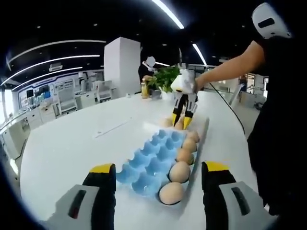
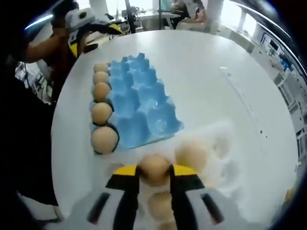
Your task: Place the egg into an empty slot of the egg tray after lifting it from the table, then release the egg inside the slot.
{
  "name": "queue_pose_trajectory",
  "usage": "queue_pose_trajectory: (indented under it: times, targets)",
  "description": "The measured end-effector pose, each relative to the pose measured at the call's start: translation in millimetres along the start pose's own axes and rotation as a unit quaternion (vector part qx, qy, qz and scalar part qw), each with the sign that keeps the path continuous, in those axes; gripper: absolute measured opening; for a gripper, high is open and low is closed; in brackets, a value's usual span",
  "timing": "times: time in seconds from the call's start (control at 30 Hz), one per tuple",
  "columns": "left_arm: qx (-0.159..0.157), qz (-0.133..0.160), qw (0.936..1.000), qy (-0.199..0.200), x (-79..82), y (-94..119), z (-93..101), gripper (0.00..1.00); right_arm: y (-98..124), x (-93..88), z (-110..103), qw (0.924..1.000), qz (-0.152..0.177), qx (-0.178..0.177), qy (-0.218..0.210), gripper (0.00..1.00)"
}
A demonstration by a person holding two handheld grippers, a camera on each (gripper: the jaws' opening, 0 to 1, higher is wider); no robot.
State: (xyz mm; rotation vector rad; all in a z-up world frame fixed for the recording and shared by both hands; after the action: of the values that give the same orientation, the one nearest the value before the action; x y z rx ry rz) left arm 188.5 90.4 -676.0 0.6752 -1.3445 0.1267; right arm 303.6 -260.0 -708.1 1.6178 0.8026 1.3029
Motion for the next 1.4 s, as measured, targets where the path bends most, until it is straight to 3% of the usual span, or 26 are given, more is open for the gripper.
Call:
queue_pose_trajectory:
  times: [0.07, 0.2, 0.3, 0.53, 1.0, 1.4]
  targets:
    - [-0.002, 0.008, 1.0000, -0.005, 0.9, -1, -1.2, 0.87, 0, -0.4, -1, 1.0000, 0.000, -0.001, 0.006, 0.25]
    - [-0.007, -0.002, 0.9999, 0.007, -0.9, -4, -5.3, 0.93, -1, 2.4, -3, 0.9997, -0.011, -0.010, 0.018, 0.24]
    - [-0.012, 0.004, 0.9999, 0.006, -0.4, -4, -5.8, 0.93, 0, -0.6, -4, 0.9999, 0.000, -0.016, -0.002, 0.24]
    - [-0.017, 0.008, 0.9998, 0.006, -0.7, -2, -8.0, 0.90, 3, -2.0, -7, 0.9994, 0.011, -0.032, 0.007, 0.23]
    - [-0.013, 0.011, 0.9999, -0.004, 0.9, 4, -8.2, 0.87, 30, 0.4, -18, 0.9977, 0.042, -0.052, 0.009, 0.23]
    - [-0.008, 0.008, 0.9999, -0.004, 0.6, 4, -7.4, 0.84, 34, 11.2, -21, 0.9974, 0.053, -0.045, 0.018, 0.23]
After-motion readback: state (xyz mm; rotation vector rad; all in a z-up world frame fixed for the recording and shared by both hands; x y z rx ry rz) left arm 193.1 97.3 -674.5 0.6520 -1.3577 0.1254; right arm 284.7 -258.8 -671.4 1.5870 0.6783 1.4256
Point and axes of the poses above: the point that each gripper's makers call its tool centre point, and the gripper's own axes: y roughly backward along the fingers, z roughly to its right, x roughly out of its top, the point moved 10 cm from there along y, roughly backward along the fingers, and after that the axes turned 2 degrees about -z, right-handed, at the moved point
